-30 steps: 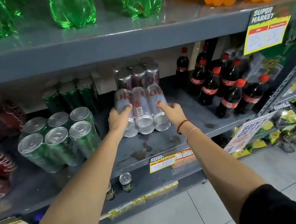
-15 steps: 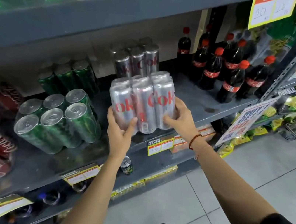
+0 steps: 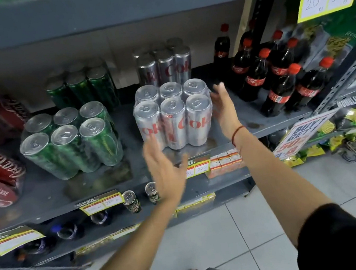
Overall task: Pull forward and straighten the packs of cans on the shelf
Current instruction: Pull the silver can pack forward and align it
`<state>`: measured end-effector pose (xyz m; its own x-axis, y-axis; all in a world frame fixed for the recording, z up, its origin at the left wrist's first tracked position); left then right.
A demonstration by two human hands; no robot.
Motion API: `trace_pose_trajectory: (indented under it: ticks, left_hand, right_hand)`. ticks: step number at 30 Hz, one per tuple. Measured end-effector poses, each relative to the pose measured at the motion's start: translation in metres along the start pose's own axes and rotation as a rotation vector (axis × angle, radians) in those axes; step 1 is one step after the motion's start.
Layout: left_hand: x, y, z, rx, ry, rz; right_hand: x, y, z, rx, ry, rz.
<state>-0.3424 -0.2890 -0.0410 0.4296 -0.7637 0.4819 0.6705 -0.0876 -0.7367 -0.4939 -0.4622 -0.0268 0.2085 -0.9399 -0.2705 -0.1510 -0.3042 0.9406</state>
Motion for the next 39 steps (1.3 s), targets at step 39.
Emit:
trace_pose_trajectory:
  ticks: [39]
  left_hand:
    - [0.078,0.064,-0.029,-0.202,0.144,0.187]
  right_hand:
    - [0.037,-0.012,-0.013,-0.491,0.030,0.037]
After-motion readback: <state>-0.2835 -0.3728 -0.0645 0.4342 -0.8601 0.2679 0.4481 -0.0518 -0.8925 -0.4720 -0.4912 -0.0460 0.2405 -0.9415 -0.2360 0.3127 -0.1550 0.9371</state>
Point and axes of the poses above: each hand's wrist, its own x-axis towards the middle knuckle, its own z-axis out of the back of the hand, y = z × x, the point moved 8 cm from there along x, towards the middle knuckle, and after that the axes turned 9 degrees about -z, right-handed, at the moved point
